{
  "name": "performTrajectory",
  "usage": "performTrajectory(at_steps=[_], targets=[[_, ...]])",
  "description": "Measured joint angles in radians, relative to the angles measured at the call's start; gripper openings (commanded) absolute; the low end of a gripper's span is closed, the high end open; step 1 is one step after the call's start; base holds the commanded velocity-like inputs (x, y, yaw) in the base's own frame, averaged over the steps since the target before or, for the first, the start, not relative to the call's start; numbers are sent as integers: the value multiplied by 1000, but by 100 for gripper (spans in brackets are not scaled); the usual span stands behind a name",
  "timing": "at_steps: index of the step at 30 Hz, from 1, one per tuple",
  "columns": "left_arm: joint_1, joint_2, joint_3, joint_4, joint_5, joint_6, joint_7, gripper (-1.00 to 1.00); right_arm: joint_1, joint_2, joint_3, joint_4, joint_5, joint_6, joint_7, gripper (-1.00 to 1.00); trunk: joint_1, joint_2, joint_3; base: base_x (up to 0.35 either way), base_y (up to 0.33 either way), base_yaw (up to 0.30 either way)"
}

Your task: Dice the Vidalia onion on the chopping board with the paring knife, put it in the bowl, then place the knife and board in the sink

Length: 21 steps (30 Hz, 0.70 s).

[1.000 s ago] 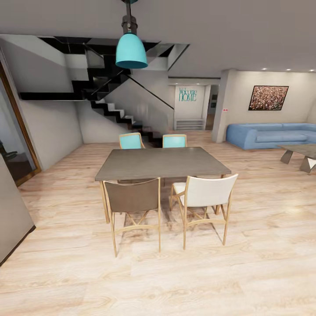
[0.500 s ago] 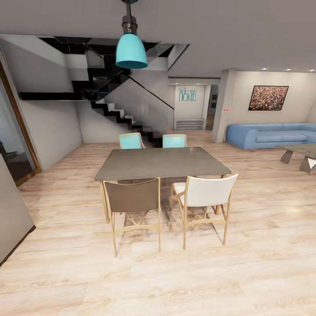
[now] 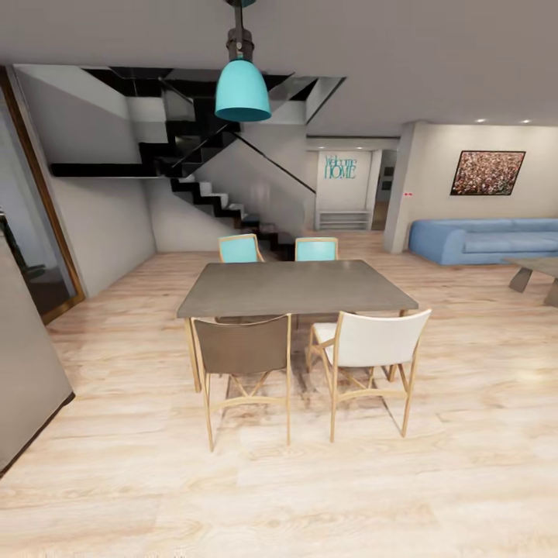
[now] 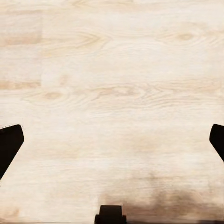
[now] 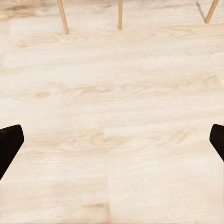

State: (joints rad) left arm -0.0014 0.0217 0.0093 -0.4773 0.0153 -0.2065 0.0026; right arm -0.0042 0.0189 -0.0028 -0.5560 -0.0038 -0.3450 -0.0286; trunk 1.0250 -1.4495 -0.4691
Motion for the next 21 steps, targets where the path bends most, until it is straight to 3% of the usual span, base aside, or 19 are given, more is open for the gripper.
performTrajectory(at_steps=[14,21], targets=[[0,-16,-5,2,-1,0,-1,100,0,-1,0,18,0,0,-4,100,0,0,0,-2,0,263],[0,-23,-7,34,-3,-42,0,100,0,1,0,23,1,0,-4,100,1,0,0,-258,0,266]])
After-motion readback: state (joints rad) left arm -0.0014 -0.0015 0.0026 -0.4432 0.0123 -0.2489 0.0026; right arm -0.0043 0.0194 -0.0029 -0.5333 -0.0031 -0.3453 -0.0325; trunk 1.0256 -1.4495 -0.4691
